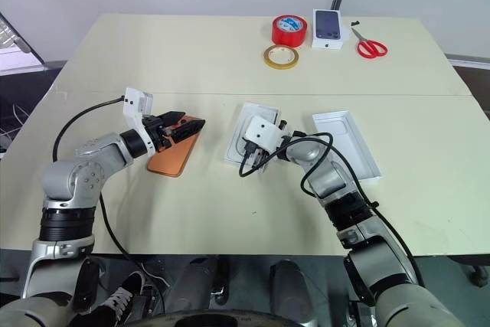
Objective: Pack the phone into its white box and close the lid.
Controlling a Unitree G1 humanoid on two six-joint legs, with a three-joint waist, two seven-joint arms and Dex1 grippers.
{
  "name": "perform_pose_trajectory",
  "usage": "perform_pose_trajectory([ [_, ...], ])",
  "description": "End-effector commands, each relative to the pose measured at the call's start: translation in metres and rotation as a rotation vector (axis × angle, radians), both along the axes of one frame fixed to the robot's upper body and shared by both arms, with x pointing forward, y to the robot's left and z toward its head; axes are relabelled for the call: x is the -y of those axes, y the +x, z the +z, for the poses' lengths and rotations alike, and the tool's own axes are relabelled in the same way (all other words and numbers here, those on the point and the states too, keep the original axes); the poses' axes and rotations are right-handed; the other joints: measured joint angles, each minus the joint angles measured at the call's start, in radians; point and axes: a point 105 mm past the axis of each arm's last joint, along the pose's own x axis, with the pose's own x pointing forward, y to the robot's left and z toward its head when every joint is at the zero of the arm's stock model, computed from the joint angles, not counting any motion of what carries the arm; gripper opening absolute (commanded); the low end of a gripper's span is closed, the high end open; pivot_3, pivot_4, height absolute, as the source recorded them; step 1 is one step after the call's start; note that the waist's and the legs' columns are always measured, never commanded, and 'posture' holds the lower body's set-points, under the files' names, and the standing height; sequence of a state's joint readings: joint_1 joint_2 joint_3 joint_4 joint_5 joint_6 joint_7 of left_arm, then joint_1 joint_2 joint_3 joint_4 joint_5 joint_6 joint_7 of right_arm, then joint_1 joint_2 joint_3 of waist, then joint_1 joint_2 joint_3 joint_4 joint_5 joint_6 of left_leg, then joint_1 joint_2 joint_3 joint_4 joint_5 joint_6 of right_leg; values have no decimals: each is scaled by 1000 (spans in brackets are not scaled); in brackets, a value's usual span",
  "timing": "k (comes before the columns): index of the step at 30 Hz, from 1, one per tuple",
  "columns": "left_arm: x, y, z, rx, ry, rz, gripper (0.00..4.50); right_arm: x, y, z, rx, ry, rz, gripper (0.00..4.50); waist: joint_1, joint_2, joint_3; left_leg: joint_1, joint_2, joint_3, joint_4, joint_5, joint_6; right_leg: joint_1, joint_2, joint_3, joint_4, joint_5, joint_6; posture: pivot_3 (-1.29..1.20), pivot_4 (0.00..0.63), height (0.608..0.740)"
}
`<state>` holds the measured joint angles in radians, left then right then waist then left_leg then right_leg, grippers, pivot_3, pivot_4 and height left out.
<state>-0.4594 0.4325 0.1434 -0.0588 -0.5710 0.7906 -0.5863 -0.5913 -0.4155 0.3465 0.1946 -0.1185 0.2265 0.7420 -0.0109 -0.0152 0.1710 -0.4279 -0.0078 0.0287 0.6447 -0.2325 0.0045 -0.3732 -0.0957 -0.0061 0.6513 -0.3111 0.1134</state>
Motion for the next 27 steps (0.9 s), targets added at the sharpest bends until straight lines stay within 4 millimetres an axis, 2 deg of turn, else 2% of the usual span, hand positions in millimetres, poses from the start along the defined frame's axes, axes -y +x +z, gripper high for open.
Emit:
perform_pose_trajectory([
  [1, -2, -3, 10, 56, -2, 8, 4436, 10, -6, -3, -22, -79, 22, 48, -1, 0, 0, 0, 0, 0, 0, 0, 0, 0, 0, 0, 0, 0, 0, 0, 150, 728],
  [6, -3, -2, 10, 65, 2, 13, 4436, 5, -22, -6, -124, -46, 90, 48, 0, 0, 0, 0, 0, 0, 0, 0, 1, 0, 0, 0, 0, 0, 0, 0, 150, 728],
  [9, -3, -1, 9, 65, 9, 14, 4436, 15, -28, -14, -123, -121, 122, 48, 1, 0, 0, 0, 0, 0, 0, -1, 1, 0, 0, 0, 0, 0, 0, 0, 150, 728],
  [20, -2, 2, 6, 49, 15, 11, 4436, 36, -41, -6, -84, -117, 208, 48, 4, 0, 0, 0, 0, 0, 0, -1, 1, 1, -1, -1, 0, 0, 0, 0, 150, 728],
  [23, -7, 3, 2, 0, -4, 23, 4436, 32, -43, 3, -87, -64, 224, 48, 3, 0, 0, 0, 0, 0, 1, -1, 2, 1, -1, -1, -1, 0, 0, 0, 150, 728],
  [27, -14, 4, 1, -23, 0, 29, 4436, 30, -43, 3, -72, -67, 240, 48, -1, 0, 0, 0, 0, -1, 0, -1, 2, 1, 0, -1, 0, 0, 0, 0, 150, 728],
])
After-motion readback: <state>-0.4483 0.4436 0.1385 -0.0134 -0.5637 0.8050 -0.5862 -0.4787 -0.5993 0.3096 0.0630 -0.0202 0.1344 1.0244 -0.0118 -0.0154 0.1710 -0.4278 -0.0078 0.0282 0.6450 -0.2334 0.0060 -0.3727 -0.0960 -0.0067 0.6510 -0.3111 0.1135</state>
